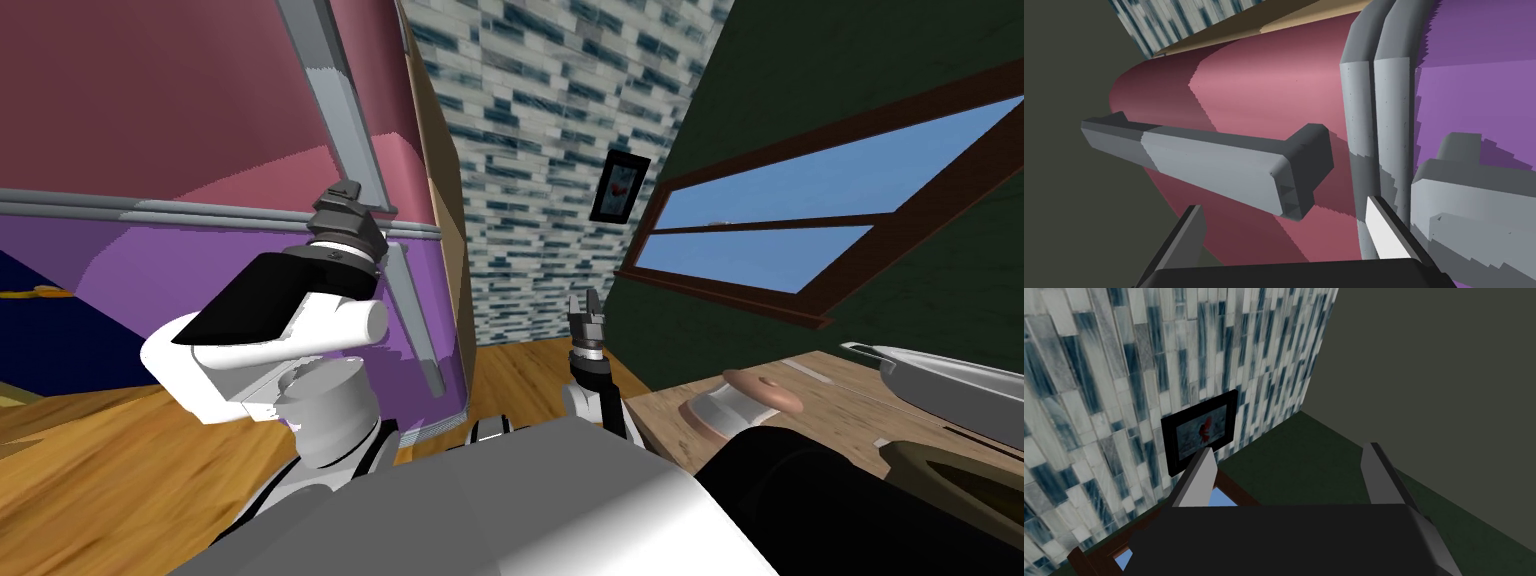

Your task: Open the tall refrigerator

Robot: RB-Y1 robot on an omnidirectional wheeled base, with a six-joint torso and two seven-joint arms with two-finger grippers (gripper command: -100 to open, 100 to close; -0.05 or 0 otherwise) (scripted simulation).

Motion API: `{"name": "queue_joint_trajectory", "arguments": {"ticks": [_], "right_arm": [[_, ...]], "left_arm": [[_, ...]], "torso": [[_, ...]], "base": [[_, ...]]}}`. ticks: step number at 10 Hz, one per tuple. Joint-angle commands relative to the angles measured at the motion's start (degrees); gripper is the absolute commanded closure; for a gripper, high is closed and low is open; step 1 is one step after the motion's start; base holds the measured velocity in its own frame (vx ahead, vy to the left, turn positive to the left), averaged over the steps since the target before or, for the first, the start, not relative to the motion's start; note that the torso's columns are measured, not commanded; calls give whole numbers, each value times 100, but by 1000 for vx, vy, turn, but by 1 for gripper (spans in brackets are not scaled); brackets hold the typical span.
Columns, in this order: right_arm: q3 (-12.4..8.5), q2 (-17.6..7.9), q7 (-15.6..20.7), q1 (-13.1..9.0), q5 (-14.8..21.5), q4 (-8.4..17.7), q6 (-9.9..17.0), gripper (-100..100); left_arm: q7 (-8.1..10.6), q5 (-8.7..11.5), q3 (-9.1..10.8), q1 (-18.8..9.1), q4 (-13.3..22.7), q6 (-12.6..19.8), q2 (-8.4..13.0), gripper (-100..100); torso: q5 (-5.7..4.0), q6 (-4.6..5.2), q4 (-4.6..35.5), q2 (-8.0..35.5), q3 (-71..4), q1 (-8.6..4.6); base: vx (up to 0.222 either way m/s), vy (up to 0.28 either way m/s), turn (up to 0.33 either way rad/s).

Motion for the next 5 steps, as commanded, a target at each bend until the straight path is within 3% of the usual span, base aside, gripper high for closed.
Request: {"name": "queue_joint_trajectory", "arguments": {"ticks": [1, 3, 5], "right_arm": [[0, 0, 0, 0, 0, 0, 0, 0], [0, 0, 0, 0, 0, 0, 0, 0], [0, 0, 0, 0, 0, 0, 0, 0]], "left_arm": [[150, -48, 56, -150, 88, 241, 64, -100], [269, -95, 109, -295, 25, 421, -31, -100], [380, -148, 162, -444, -282, 613, -268, -100]], "torso": [[-2, 2, 0, -3, -3, -1], [-4, 7, -3, -7, -6, -7], [-16, 11, 12, -1, -9, -16]], "base": [[14, -2, -46], [19, -4, -48], [12, -3, -44]]}}
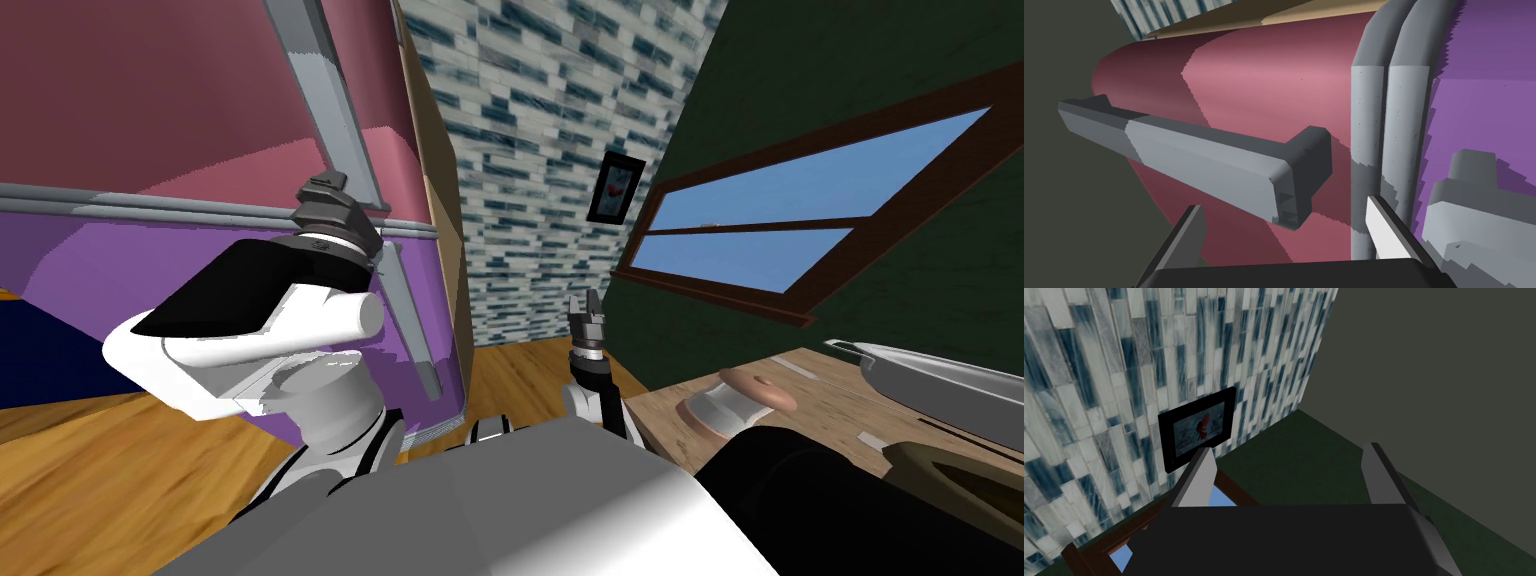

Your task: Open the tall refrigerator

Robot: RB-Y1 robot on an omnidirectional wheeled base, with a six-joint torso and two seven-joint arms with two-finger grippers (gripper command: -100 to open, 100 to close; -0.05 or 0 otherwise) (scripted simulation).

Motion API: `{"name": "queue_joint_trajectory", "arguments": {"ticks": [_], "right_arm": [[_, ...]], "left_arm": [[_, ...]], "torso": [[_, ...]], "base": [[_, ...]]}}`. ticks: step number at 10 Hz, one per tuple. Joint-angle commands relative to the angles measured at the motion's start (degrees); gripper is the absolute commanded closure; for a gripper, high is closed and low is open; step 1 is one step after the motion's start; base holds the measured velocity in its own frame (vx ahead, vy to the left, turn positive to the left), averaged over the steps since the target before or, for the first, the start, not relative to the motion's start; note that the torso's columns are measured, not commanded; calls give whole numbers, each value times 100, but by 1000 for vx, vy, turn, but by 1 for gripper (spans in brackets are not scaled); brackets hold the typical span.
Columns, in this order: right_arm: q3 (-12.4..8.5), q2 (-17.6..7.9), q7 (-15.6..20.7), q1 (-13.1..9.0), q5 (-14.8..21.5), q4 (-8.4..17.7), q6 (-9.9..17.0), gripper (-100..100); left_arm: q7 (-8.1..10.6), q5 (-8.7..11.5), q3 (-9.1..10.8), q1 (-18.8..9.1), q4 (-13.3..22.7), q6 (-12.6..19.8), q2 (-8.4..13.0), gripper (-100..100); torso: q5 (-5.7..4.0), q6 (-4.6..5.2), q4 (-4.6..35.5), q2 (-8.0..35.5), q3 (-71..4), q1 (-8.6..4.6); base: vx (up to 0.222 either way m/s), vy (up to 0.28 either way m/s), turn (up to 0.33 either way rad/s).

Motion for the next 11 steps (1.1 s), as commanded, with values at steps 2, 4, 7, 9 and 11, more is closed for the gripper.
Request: {"name": "queue_joint_trajectory", "arguments": {"ticks": [2, 4, 7, 9, 11], "right_arm": [[0, 0, 0, 0, 0, 0, 0, 0], [0, 0, 0, 1, 0, 0, 0, 0], [1, 1, 0, -1, 0, 0, 0, 0], [0, 0, 0, -1, 0, 0, 0, 0], [0, 0, 0, 0, 0, 0, 0, 0]], "left_arm": [[135, -68, 51, -175, -492, 240, -380, -100], [117, -71, 55, -214, -573, 317, -402, -100], [102, 177, 109, -692, -2, -326, -337, -100], [102, 177, 109, -692, 334, -334, -337, -100], [87, 430, 158, -954, 717, -671, -268, -100]], "torso": [[-15, -1, 24, 30, 18, -20], [-7, -16, 34, 71, 56, -18], [1, -22, 47, 117, 91, -10], [-13, -15, 51, 80, 54, -7], [1, -25, 37, 78, 62, -3]], "base": [[16, 6, -31], [21, -1, -3], [-68, -42, 162], [-5, -7, -7], [-24, -17, 156]]}}
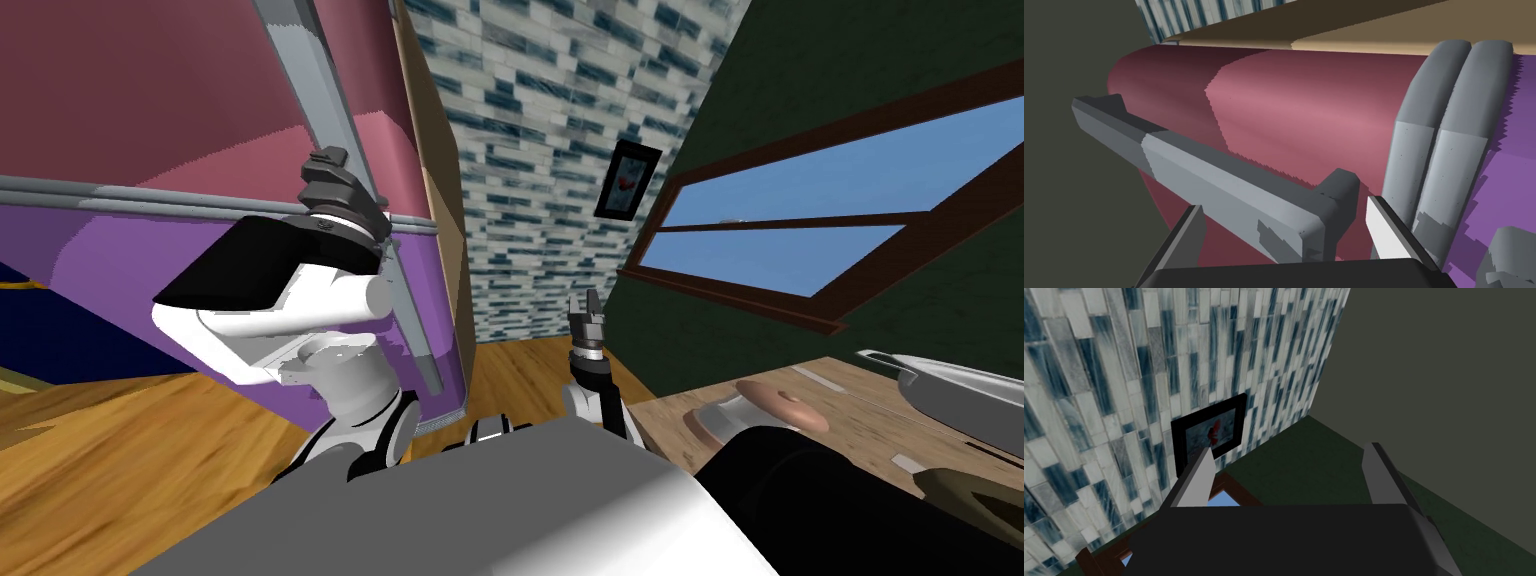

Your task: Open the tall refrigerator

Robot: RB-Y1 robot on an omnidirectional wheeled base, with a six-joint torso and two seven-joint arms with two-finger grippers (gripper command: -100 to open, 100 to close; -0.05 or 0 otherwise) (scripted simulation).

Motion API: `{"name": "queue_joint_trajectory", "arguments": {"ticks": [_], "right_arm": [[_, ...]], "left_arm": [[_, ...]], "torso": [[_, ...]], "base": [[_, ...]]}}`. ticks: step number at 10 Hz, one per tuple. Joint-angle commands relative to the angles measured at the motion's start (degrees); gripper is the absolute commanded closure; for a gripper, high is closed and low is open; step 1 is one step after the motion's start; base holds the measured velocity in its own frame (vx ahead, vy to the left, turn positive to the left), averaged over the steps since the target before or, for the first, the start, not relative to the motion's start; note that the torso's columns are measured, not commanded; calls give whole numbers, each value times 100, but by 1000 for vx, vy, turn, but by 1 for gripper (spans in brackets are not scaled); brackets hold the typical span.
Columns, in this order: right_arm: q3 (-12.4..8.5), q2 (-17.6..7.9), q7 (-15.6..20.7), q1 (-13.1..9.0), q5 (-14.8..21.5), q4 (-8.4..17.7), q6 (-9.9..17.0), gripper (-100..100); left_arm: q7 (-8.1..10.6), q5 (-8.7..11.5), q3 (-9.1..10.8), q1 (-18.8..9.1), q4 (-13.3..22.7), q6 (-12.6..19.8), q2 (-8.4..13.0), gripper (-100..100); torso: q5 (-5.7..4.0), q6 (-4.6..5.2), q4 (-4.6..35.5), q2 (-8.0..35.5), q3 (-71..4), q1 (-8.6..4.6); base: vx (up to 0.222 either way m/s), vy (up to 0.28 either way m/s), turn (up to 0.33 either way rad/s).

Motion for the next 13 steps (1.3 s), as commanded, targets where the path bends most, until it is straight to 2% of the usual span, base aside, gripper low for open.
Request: {"name": "queue_joint_trajectory", "arguments": {"ticks": [1, 2, 5, 6, 7, 9, 11, 12, 13], "right_arm": [[0, 1, 0, 0, 0, 0, 0, 0], [0, 0, 0, -1, 0, 0, 0, 0], [0, 0, 0, -1, 0, 0, 0, 0], [0, 0, 0, 0, 0, 0, 0, 0], [0, 1, 0, 0, 0, 0, 0, 0], [1, 0, 0, -1, 0, 0, 0, 0], [0, 0, 0, 0, 0, 0, 0, 0], [0, 0, 0, -1, 0, 0, 0, 0], [0, 0, 0, 0, 0, 0, 0, 0]], "left_arm": [[-30, 231, 30, -487, 533, -434, 56, -100], [-30, 231, 30, -488, 714, -574, 56, -100], [-30, 231, 30, -488, 1194, -608, 56, -100], [-45, 484, 79, -785, 1386, -851, 126, -100], [-45, 484, 79, -953, 1537, -935, 126, -100], [-45, 484, 79, -953, 1877, -1243, 126, -100], [-45, 484, 79, -953, 2296, -1266, 126, -100], [-60, 737, 129, -1304, 2437, -1521, 195, -100], [-60, 737, 129, -1417, 2621, -1629, 195, -100]], "torso": [[0, -6, 10, 35, 23, -7], [-12, 5, 30, 53, 32, -16], [-23, 13, 12, 2, -3, -37], [-6, 2, 2, 2, 2, -16], [0, -9, 13, 33, 21, -6], [4, -1, 17, 41, 29, 9], [8, -3, 2, 12, 11, 15], [9, -2, -6, 5, 4, 13], [4, -5, -1, 13, 5, 2]], "base": [[-79, -61, 199], [-44, -30, -1], [0, 8, -20], [-56, -39, 358], [-78, -62, 157], [-22, -20, -29], [1, 6, 4], [-75, -38, 262], [-62, -10, 175]]}}
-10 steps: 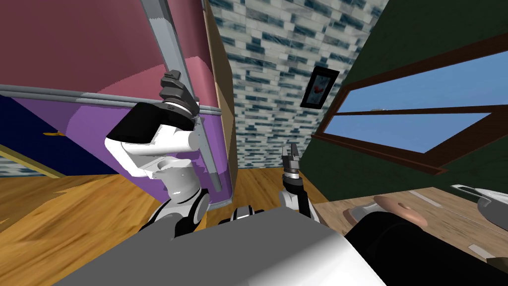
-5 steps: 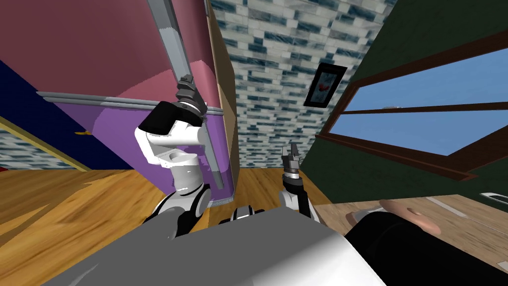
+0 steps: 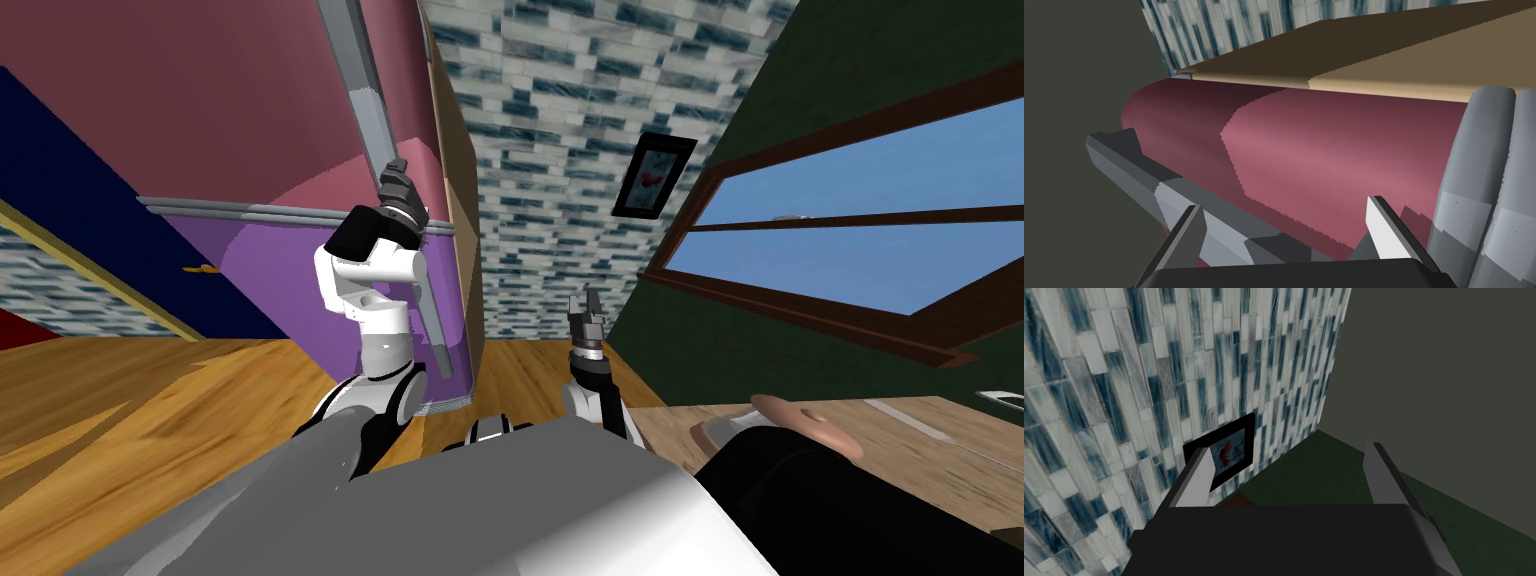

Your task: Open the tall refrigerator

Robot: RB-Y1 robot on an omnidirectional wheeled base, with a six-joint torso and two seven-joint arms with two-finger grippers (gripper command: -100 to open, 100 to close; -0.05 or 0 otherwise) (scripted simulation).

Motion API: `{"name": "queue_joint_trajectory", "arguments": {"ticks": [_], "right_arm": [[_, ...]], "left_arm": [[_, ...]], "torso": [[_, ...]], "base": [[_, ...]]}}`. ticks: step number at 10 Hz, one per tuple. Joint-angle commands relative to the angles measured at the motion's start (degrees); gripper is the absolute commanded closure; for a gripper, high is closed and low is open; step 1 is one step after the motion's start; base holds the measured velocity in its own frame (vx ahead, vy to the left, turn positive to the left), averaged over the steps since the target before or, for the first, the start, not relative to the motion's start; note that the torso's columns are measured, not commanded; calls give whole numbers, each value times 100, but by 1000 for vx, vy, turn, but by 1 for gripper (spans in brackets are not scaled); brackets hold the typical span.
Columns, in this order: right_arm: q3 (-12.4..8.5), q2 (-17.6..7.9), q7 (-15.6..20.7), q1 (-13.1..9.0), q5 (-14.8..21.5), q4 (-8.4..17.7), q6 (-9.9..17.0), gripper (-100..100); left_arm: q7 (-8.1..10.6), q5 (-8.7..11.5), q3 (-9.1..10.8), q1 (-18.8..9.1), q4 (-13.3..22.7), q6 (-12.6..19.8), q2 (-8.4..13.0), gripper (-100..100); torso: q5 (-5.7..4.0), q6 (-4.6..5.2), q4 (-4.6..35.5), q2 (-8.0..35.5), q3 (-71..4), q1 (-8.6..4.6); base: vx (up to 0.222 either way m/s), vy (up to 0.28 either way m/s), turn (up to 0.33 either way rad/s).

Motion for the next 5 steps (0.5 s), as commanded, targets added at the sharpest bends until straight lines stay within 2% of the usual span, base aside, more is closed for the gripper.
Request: {"name": "queue_joint_trajectory", "arguments": {"ticks": [1, 2, 5], "right_arm": [[0, -1, 0, 0, 0, 0, 0, 0], [0, -1, 0, 0, 0, 0, 0, 0], [0, -1, 0, 0, 0, 0, 0, 0]], "left_arm": [[-5, 141, 33, -221, 461, -460, 51, -100], [-5, 141, 33, -221, 609, -582, 51, -100], [-5, 141, 33, -221, 1056, -582, 51, -100]], "torso": [[0, 5, 3, 0, 6, 8], [2, 4, 0, -5, 3, 7], [-2, 13, -18, -28, -17, -2]], "base": [[-8, 14, 29], [0, 0, 0], [0, 0, 0]]}}
